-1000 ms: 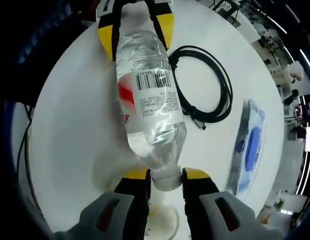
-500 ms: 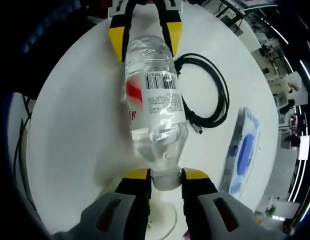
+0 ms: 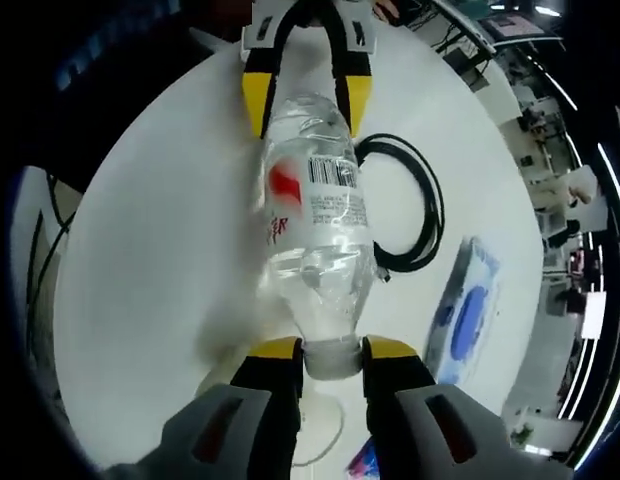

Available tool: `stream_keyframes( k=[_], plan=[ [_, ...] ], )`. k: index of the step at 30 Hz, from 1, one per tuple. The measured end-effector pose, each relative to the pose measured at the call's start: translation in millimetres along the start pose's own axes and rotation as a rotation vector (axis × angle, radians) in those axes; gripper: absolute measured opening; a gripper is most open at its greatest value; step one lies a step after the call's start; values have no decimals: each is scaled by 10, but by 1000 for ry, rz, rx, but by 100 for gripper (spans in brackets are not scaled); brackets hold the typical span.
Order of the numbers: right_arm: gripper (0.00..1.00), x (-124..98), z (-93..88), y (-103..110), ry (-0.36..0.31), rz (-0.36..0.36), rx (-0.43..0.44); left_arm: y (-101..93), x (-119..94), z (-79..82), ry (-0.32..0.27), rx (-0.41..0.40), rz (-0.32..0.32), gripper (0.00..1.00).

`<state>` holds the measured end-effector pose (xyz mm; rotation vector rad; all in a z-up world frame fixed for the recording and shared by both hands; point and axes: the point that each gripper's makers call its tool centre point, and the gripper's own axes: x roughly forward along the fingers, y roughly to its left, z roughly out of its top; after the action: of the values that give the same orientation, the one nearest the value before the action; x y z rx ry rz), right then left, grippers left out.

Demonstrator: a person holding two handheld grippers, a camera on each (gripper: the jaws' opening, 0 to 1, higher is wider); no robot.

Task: Arrange the tabletop items into an orderly group along one side of the table until the central work area is clear of visible clutter.

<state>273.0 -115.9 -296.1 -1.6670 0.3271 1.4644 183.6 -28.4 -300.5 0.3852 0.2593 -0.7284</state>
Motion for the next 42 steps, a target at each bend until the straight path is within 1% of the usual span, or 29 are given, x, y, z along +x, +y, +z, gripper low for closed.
stream_keyframes(
  k=[3,8,12,20,24,30,34,36,38,42],
  plan=[
    [21,-80,23,-35,-5,-7,-18,5,-17,-6,-2,-6,-3,35],
    [21,-214,110,-32,-19,-17,-34,11,-44,-16,-7,-17,-6,35],
    [21,-338,224,-32,-36,-22,-51,14,-66,-25,-13,-25,-7,35],
    [21,-475,343,-71,-50,-31,-94,23,-103,-40,-12,-36,-14,36],
    [21,-447,361,-97,-38,-25,-135,25,-122,-50,-9,-39,-18,36],
    [21,-551,530,-132,-60,-46,-199,27,-163,-73,-5,-43,-17,36],
    [21,-578,587,-141,-64,-56,-229,26,-182,-87,3,-37,-17,36],
    [21,-455,479,-189,-80,-65,-244,26,-195,-101,10,-32,-17,36],
    [21,-445,510,-206,-94,-77,-264,26,-203,-113,13,-30,-17,36],
    [22,-453,566,-219,-122,-84,-273,26,-223,-138,15,-29,-12,36]
  ],
)
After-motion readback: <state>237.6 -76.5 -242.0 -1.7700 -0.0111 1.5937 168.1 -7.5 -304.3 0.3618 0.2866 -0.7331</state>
